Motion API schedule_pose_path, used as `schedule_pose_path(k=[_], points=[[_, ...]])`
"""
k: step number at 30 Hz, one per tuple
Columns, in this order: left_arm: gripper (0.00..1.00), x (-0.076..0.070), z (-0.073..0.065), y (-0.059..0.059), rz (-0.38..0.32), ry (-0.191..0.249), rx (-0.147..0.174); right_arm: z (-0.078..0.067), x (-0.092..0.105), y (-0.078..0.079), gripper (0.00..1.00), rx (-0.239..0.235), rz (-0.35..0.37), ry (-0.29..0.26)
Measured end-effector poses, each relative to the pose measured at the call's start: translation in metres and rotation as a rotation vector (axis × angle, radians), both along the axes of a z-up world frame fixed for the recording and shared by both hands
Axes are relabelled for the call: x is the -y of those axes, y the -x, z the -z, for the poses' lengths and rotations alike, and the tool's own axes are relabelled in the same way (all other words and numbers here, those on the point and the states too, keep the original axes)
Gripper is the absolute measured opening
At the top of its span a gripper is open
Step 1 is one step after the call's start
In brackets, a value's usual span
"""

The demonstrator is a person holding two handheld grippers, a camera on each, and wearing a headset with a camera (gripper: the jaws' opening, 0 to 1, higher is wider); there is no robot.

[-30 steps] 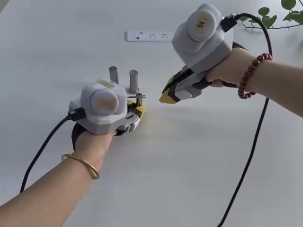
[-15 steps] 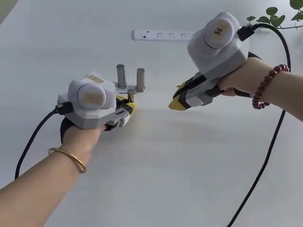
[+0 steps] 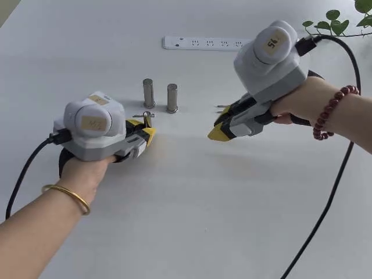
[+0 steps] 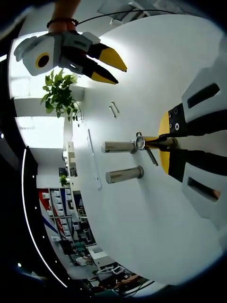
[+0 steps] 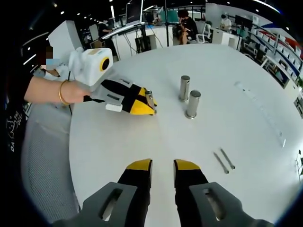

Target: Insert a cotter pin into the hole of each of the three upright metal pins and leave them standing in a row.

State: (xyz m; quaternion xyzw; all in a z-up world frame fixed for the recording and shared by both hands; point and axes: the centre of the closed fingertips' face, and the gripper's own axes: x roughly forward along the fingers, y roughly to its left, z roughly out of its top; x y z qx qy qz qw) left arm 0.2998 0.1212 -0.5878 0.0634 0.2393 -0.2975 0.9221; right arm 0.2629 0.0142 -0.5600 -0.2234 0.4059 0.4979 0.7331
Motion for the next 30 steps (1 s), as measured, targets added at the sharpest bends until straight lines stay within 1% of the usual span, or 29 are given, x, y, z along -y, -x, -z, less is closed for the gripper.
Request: schedule_pose_path(k=[2,8,14,16,19,22,27,30], points=[[0.07,0.000,0.000,0.000,0.002,0.001,0.003,0.000,0.000,0.001,0.14,-0.007,0.010,-0.007],[0.07,0.000,0.000,-0.002,-0.003,0.002,0.005,0.004,0.005,0.003,0.15,-0.022,0.021,-0.003],[0.07,0.001,0.001,-0.003,-0.007,0.005,0.000,0.006,0.007,0.008,0.15,-0.033,0.030,-0.004],[0.07,0.001,0.002,-0.003,-0.006,0.003,-0.004,0.006,0.008,0.007,0.15,-0.035,0.033,-0.005],[0.08,0.001,0.005,-0.003,-0.008,0.001,-0.018,0.006,0.008,0.009,0.16,-0.038,0.038,-0.007],[0.08,0.000,0.006,-0.002,-0.010,-0.002,-0.021,0.006,0.009,0.011,0.16,-0.040,0.042,-0.007],[0.13,-0.002,0.006,-0.003,-0.016,0.003,-0.024,0.005,0.008,0.014,0.17,-0.042,0.051,-0.014],[0.19,-0.004,0.004,-0.002,-0.025,0.010,-0.027,0.001,0.003,0.014,0.17,-0.038,0.062,-0.043]])
